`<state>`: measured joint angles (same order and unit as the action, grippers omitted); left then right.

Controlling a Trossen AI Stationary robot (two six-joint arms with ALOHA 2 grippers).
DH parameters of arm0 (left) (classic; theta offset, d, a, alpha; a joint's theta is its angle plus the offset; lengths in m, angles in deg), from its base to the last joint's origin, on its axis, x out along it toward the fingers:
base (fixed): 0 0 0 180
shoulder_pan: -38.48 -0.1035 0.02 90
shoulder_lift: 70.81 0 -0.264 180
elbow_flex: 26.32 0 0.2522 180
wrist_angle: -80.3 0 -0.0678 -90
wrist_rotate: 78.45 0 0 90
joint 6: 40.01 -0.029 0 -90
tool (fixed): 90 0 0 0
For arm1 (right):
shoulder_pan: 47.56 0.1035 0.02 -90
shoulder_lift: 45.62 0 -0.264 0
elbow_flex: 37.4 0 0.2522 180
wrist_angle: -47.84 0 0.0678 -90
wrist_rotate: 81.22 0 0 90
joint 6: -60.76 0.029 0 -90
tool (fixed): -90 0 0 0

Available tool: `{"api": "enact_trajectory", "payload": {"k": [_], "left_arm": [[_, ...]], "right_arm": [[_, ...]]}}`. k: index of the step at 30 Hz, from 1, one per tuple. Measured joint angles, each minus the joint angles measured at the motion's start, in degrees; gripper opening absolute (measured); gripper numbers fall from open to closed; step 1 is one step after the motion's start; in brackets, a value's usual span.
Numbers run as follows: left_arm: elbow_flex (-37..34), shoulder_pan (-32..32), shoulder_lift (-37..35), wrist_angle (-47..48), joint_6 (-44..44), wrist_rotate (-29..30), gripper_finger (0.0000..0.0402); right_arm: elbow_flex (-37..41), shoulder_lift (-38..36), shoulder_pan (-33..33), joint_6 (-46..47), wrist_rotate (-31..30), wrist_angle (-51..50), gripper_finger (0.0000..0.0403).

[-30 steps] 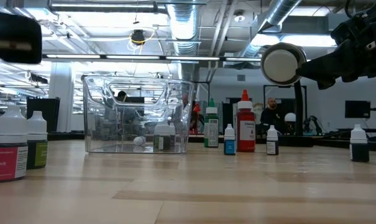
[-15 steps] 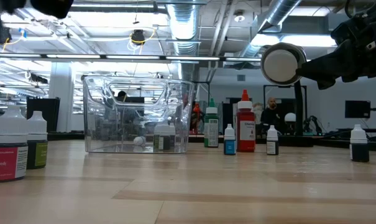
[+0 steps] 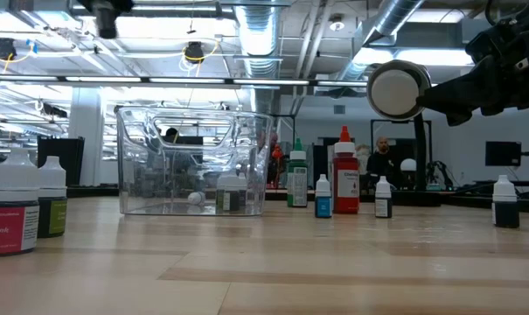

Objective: Pick & Place food coloring
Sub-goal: Put the small brown food coloring bottle into the transparent bin

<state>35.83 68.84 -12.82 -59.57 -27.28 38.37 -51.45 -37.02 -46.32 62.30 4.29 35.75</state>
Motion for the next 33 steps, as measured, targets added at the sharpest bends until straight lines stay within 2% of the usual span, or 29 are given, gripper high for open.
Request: {"api": "enact_trajectory", "payload": {"k": [7, 11, 16, 21, 29, 33], "left_arm": [[0.0, -6.9, 1.1, -4.7, -4.1, -1.1, 0.004], [0.0, -10.8, 4.0, -8.7, -6.1, -4.5, 0.0041], [0.0, -15.7, 9.7, -15.3, -7.9, -7.5, 0.0034], [0.0, -19.3, 17.0, -21.5, -7.4, -8.7, 0.0049], [0.0, -22.8, 26.7, -29.4, -2.7, -10.1, 0.0037], [0.0, -23.7, 29.5, -33.1, -2.4, -10.1, 0.0045]], "right_arm": [[0.0, 0.0, 0.0, 0.0, 0.0, 0.0, 0.0113], [0.0, 0.0, 0.0, 0.0, 0.0, 0.0, 0.0113], [0.0, 0.0, 0.0, 0.0, 0.0, 0.0, 0.0113], [0.0, 0.0, 0.0, 0.0, 0.0, 0.0, 0.0113], [0.0, 0.0, 0.0, 0.0, 0.0, 0.0, 0.0113], [0.0, 0.0, 0.0, 0.0, 0.0, 0.0, 0.0113]]}}
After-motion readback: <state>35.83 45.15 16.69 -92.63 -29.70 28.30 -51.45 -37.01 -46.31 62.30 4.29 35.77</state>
